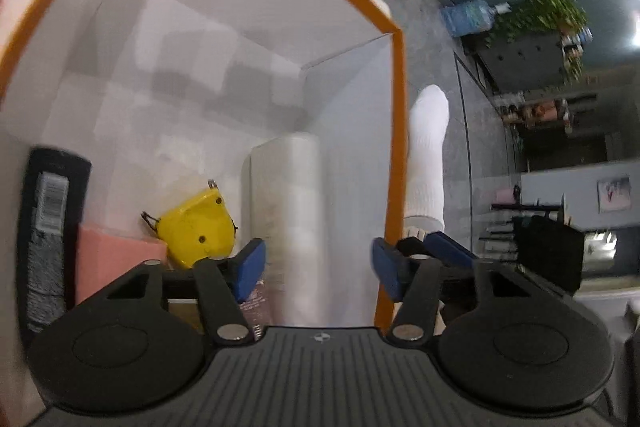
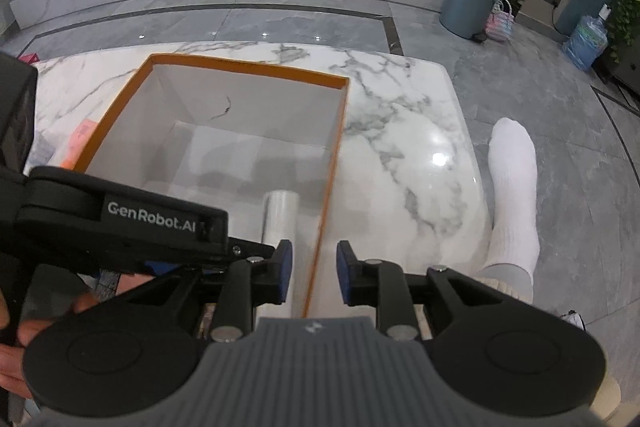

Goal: Organize rigid objects
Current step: 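Move both open tools out of the orange box back over the table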

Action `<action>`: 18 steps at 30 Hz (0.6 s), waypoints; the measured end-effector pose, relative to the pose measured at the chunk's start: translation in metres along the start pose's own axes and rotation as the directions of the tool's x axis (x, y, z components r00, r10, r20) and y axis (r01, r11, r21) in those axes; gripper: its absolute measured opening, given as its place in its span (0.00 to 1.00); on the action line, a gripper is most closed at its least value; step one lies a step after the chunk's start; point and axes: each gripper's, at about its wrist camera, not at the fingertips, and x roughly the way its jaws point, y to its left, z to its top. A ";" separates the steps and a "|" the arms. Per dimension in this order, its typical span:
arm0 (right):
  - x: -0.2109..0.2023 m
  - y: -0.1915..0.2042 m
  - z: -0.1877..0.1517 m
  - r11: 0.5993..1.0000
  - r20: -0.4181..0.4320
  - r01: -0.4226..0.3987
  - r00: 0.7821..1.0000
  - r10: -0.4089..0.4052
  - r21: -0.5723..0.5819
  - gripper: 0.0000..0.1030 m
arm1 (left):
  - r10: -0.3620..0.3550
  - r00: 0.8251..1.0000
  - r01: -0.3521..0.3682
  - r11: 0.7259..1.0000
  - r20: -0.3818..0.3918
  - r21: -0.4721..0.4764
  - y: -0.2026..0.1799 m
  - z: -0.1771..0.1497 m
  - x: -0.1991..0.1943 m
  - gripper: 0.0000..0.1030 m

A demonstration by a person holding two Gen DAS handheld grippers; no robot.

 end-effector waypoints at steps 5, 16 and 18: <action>0.001 0.017 -0.004 0.999 -0.016 -0.017 1.000 0.016 -0.049 0.22 | 0.109 0.993 -0.114 0.986 0.052 0.120 -0.010 -0.009 -0.018 0.44; 0.039 0.059 -0.003 0.984 -0.072 -0.015 0.997 0.002 -0.175 0.21 | 0.234 0.954 -0.280 0.917 0.185 0.285 -0.021 -0.027 -0.057 0.40; 0.049 0.066 -0.002 0.979 -0.082 -0.003 0.997 -0.014 -0.203 0.21 | 0.241 0.949 -0.297 0.902 0.204 0.313 -0.021 -0.031 -0.063 0.39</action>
